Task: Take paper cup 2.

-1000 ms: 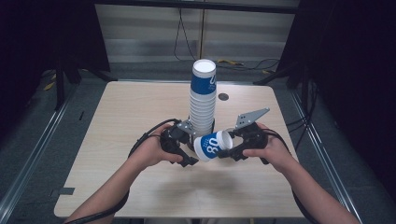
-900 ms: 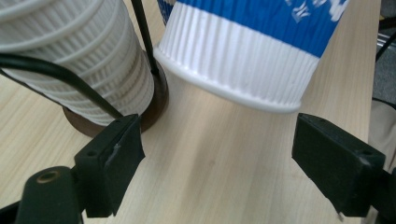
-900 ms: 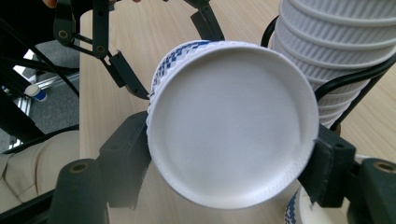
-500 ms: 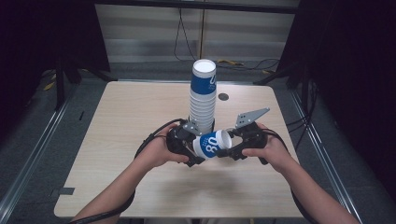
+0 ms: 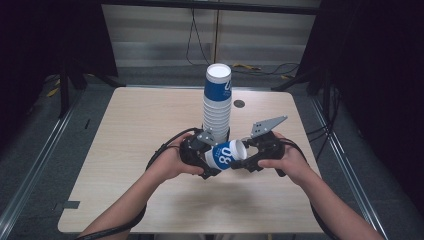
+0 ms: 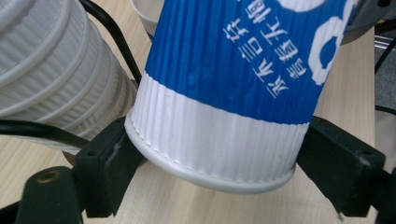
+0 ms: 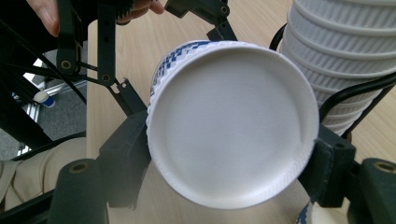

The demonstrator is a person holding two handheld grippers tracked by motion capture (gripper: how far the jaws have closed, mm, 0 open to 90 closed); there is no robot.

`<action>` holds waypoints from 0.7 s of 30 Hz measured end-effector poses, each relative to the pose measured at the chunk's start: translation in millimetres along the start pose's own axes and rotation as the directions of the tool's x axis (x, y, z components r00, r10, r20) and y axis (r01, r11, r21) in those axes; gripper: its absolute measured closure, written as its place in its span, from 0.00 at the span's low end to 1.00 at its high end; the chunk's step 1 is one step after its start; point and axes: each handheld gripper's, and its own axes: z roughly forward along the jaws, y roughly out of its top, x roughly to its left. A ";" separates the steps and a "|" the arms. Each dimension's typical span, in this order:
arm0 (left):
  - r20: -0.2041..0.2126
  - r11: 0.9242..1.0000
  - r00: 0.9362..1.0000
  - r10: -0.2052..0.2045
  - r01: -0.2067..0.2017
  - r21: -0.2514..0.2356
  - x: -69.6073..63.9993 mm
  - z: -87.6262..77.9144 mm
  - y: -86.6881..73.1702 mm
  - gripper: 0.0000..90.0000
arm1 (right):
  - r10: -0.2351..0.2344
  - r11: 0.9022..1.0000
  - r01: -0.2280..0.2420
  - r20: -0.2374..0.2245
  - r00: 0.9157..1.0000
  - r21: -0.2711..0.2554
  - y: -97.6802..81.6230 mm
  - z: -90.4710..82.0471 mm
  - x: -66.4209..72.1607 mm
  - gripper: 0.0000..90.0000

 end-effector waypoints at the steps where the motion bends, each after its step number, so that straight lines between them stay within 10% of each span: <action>1: -0.001 1.000 1.000 0.000 0.000 -0.003 0.2 -0.1 0.0 0.18 | -0.001 1.000 0.001 -0.002 1.000 0.001 0.0 0.3 -0.1 0.30; 21: 0.027 0.999 0.999 0.024 -0.023 -0.035 1.7 2.9 1.9 0.15 | 0.003 1.000 -0.003 -0.018 1.000 0.010 -0.3 0.1 -0.4 0.30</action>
